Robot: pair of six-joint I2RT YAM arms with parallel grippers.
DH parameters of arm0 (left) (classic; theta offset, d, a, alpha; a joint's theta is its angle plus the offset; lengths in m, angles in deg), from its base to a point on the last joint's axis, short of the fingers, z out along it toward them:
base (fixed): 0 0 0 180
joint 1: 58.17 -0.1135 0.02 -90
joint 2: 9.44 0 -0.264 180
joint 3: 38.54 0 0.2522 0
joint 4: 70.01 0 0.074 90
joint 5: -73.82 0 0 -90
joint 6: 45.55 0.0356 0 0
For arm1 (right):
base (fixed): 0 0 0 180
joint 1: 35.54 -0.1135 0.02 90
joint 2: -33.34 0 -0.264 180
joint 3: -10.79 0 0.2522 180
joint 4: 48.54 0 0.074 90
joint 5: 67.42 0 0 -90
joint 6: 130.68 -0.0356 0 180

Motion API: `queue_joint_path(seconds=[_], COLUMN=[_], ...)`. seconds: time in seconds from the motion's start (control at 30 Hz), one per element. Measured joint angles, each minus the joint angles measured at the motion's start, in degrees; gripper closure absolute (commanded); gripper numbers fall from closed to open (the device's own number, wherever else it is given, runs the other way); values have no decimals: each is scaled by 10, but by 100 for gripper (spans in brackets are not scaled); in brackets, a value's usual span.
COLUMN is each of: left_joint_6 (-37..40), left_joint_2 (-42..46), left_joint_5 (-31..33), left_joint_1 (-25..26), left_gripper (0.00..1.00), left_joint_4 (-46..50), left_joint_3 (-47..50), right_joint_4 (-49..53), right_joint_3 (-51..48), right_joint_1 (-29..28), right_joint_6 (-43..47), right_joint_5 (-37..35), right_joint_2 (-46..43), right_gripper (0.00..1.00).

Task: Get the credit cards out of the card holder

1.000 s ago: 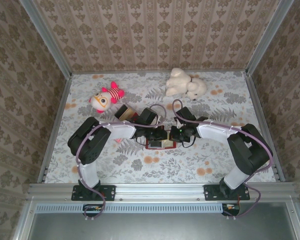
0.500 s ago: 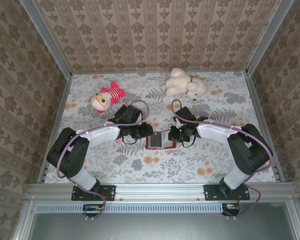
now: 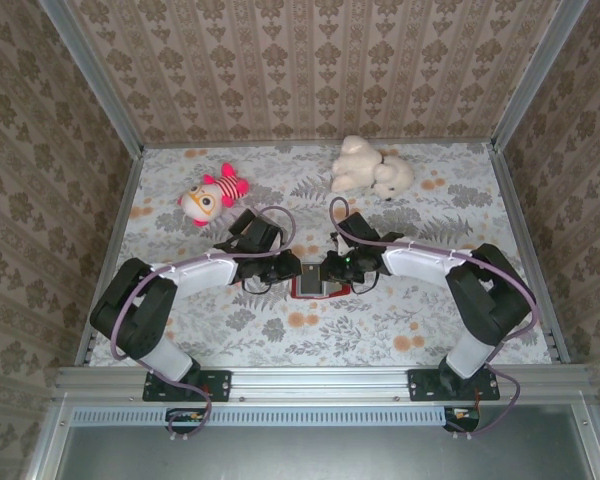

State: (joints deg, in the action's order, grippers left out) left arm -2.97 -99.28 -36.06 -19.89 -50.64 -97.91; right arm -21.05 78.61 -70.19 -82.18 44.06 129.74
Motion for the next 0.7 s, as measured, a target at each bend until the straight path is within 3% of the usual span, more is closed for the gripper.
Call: queue_joint_path(seconds=[0.7], left_joint_6=[-9], left_joint_2=[-39], left_joint_5=[5], left_joint_1=[16], left_gripper=[87], left_joint_4=[-35], left_joint_3=[15], right_joint_4=[-3], right_joint_3=[26], right_joint_1=[16], right_joint_6=[26], right_joint_5=[5], right_joint_2=[45], right_gripper=[83])
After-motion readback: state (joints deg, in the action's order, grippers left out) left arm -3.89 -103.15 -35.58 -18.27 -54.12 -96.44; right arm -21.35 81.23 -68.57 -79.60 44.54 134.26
